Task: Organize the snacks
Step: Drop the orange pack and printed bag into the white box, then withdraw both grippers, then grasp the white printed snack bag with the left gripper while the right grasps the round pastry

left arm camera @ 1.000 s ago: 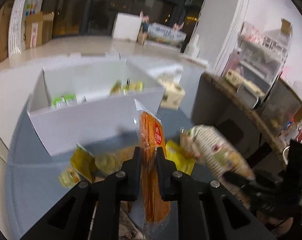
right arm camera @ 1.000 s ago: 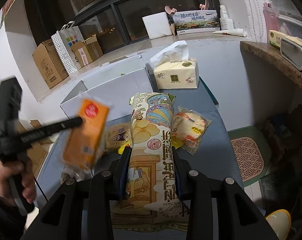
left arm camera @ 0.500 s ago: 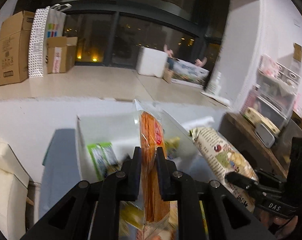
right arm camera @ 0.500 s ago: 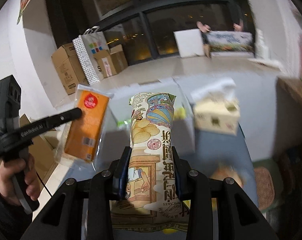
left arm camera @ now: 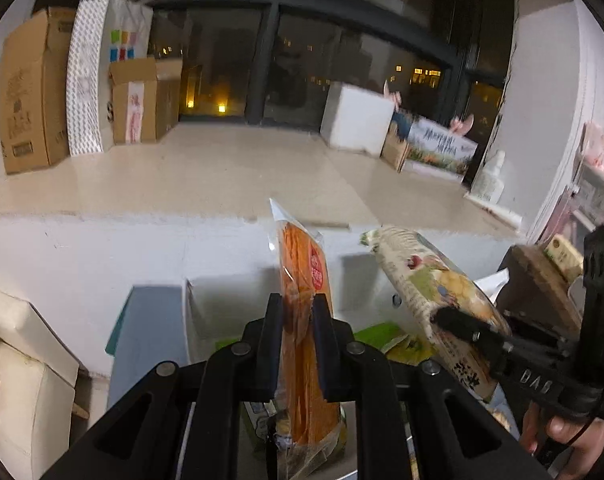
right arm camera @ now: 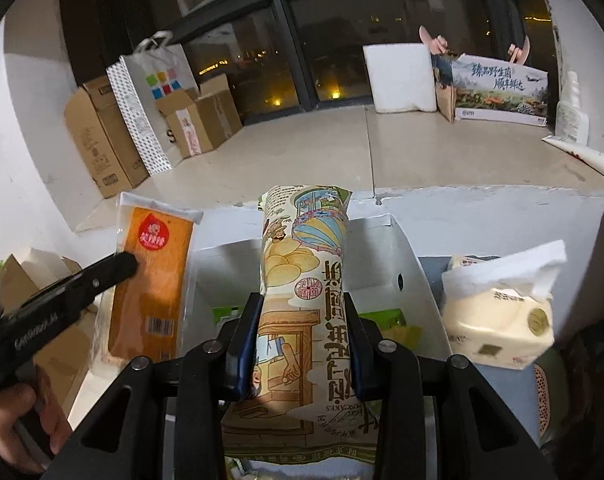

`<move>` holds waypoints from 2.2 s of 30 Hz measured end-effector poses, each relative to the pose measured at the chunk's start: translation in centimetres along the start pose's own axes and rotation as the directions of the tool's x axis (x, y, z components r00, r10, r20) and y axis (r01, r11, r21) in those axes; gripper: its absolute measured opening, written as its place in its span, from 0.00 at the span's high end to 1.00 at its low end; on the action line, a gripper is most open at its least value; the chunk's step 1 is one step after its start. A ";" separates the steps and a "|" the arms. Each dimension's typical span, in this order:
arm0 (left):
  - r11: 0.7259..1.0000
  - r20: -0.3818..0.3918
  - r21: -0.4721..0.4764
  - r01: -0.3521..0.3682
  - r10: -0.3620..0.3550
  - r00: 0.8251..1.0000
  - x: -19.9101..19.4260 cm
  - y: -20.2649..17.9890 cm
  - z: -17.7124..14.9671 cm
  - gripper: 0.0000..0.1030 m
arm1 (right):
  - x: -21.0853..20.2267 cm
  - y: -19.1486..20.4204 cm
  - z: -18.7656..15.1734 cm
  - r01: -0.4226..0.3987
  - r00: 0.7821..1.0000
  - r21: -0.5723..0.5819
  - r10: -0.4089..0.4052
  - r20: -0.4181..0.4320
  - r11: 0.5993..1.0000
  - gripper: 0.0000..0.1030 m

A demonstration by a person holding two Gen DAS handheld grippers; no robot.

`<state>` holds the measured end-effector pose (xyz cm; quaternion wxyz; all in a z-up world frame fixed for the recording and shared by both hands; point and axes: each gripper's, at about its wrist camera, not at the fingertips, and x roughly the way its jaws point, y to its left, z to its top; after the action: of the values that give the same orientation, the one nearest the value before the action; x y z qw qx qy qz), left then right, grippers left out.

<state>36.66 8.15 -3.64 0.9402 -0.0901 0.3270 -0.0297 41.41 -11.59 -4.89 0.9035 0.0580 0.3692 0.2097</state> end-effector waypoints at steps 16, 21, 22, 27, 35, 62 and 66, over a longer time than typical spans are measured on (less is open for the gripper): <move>1.000 -0.066 -0.013 0.008 -0.009 0.998 -0.8 0.1 -3.6 0.00 | -3.0 1.5 -1.5 -0.044 0.995 -0.046 0.048 0.090 0.998 0.00; 0.999 -0.047 0.004 0.052 -0.051 0.998 -4.2 -0.4 -5.4 0.00 | -7.5 2.0 -3.7 -0.090 0.986 -0.053 0.097 0.139 0.995 0.00; 0.998 -0.036 0.006 0.056 -0.055 0.998 -5.2 -0.5 -6.0 0.00 | -8.4 2.1 -4.2 -0.096 0.983 -0.058 0.104 0.151 0.994 0.00; 0.996 -0.016 0.031 0.083 -0.083 0.996 -9.1 -1.0 -8.6 0.00 | -13.7 1.9 -8.0 -0.118 0.971 -0.075 0.131 0.199 0.990 0.00; 0.994 -0.026 0.018 0.107 -0.106 0.994 -12.9 -1.7 -14.0 0.00 | -18.4 -1.4 -13.7 -0.065 0.980 -0.041 0.071 0.188 0.997 0.00; 0.992 -0.372 0.006 0.123 -0.112 0.921 -8.5 -7.4 -26.7 0.54 | -19.2 -4.9 -23.7 0.011 0.995 0.112 -0.022 0.099 0.994 0.00; 0.988 -0.349 0.025 0.151 -0.133 0.928 -9.3 -7.6 -26.4 0.55 | -18.9 -5.7 -24.0 0.016 0.996 0.146 -0.029 0.087 0.989 0.00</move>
<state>13.01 -2.18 -16.90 0.8655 -0.0825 0.4789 -0.1213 14.64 -25.96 -11.48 0.9147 0.1287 0.3435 0.1694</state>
